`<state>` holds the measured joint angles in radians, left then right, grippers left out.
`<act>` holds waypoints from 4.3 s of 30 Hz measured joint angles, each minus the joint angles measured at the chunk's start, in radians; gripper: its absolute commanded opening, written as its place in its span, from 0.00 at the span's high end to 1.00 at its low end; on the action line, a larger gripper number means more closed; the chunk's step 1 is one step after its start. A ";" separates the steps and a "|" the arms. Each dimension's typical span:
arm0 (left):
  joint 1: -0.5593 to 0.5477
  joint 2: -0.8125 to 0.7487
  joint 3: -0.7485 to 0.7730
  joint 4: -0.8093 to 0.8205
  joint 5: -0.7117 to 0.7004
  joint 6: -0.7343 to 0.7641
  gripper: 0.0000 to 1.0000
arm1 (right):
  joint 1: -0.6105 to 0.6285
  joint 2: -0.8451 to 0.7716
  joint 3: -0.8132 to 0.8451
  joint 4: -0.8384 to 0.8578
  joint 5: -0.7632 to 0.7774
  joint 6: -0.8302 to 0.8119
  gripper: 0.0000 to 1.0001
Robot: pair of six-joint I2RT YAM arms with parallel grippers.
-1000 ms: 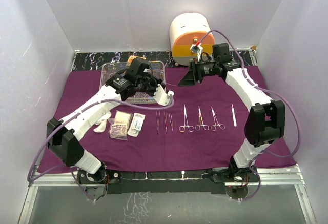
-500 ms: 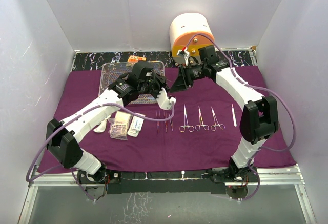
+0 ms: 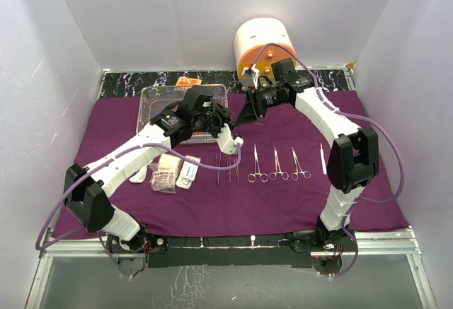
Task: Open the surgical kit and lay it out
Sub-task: Place the medical item in the surgical kit.
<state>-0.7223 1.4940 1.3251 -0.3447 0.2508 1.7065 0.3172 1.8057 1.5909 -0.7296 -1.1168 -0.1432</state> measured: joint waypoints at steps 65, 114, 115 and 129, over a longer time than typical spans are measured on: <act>0.113 0.120 0.120 -0.249 -0.337 -0.917 0.32 | -0.564 -0.417 -0.623 0.059 0.828 -0.214 0.96; 0.143 0.073 0.013 -0.052 -0.287 -1.213 0.29 | -0.598 -0.237 -0.748 0.310 1.021 -0.160 0.81; 0.143 0.073 0.013 -0.052 -0.287 -1.213 0.29 | -0.598 -0.236 -0.748 0.311 1.022 -0.160 0.81; 0.151 0.073 0.013 -0.052 -0.287 -1.214 0.28 | -0.598 -0.235 -0.732 0.285 1.032 -0.154 0.72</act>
<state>-0.5716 1.5673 1.3376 -0.3965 -0.0364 0.4923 -0.2810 1.5711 0.8593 -0.4446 -0.0845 -0.2974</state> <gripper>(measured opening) 0.713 0.257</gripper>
